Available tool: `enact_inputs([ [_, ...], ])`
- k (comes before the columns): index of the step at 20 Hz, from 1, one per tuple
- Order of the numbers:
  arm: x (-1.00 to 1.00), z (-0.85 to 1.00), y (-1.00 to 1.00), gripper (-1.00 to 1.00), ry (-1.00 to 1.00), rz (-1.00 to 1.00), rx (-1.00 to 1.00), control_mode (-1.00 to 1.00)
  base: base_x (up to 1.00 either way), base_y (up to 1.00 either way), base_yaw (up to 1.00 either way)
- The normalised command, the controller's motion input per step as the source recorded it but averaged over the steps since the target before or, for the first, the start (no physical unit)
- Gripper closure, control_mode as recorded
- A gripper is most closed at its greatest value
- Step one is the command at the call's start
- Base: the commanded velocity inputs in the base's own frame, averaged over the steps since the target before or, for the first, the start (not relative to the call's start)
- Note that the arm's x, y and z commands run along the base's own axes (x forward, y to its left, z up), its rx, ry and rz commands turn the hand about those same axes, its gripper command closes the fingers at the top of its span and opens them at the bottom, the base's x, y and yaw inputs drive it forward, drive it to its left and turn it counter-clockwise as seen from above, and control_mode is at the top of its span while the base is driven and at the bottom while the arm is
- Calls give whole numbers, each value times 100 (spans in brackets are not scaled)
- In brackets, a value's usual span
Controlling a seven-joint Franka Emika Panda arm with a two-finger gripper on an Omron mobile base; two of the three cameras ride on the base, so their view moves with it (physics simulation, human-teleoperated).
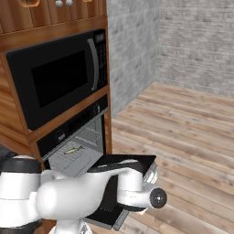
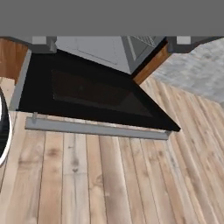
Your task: Place the fish on the rack of the oven, and slide the rack back inside. Close the oven door.
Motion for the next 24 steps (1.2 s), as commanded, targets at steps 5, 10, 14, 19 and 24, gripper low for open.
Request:
enact_inputs([
  [5,16,-82,-38,-100,5,29,5,-100,0,0,0],
  [10,26,-86,-1,-100,0,19,8,-100,0,0,0],
  [14,9,-81,0,-100,-2,11,9,-100,0,0,0],
  [19,4,-58,-23,-100,-1,0,10,-100,0,0,0],
  [24,41,-31,-2,-100,4,0,16,-100,0,0,0],
])
